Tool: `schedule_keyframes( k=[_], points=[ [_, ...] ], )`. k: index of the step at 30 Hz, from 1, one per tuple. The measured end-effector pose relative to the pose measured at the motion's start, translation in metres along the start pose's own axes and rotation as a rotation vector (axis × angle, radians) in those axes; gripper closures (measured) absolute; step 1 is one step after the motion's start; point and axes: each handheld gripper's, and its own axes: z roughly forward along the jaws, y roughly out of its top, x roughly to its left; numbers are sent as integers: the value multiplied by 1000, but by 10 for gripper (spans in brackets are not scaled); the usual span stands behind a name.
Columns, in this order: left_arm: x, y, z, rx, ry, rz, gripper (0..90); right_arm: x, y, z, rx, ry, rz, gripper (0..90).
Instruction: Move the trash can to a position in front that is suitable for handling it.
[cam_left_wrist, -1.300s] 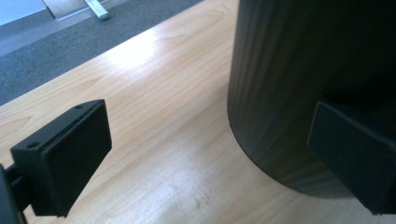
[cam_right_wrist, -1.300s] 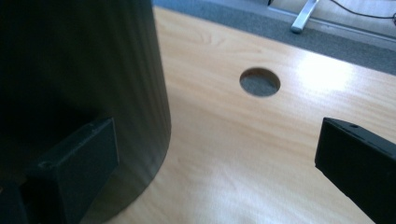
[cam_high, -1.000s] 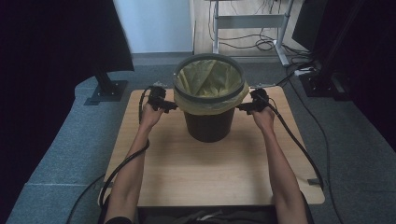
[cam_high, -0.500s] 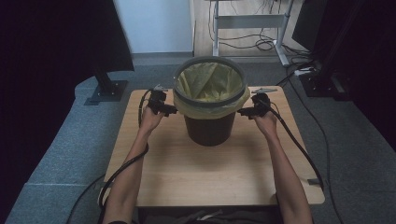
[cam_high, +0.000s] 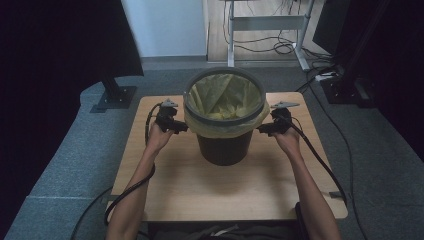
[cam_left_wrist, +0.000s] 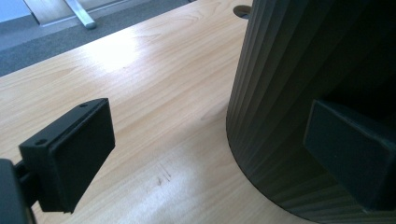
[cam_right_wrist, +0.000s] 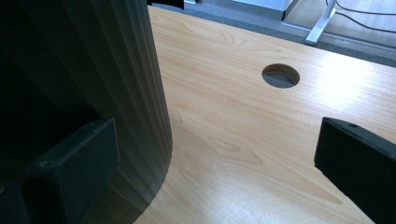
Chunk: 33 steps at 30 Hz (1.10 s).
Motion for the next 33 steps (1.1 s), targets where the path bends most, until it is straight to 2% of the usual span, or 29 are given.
schedule_keyframes(
  k=[10,19,23,30,33],
  points=[
    [-18,-13,-17,-4,0,40,18,12,-10,-16,-2,11,-31,0],
    [-33,-27,-29,-8,-18,46,18,25,-26,-37,-11,35,-35,0],
    [-42,-35,-36,-20,-23,40,22,32,-33,-47,-14,34,-51,0],
    [-54,-45,-49,-21,-19,58,22,44,-40,-60,-11,31,-88,0],
    [-59,-53,-55,-34,-22,49,22,50,-44,-66,-9,35,-93,0]
  ],
)
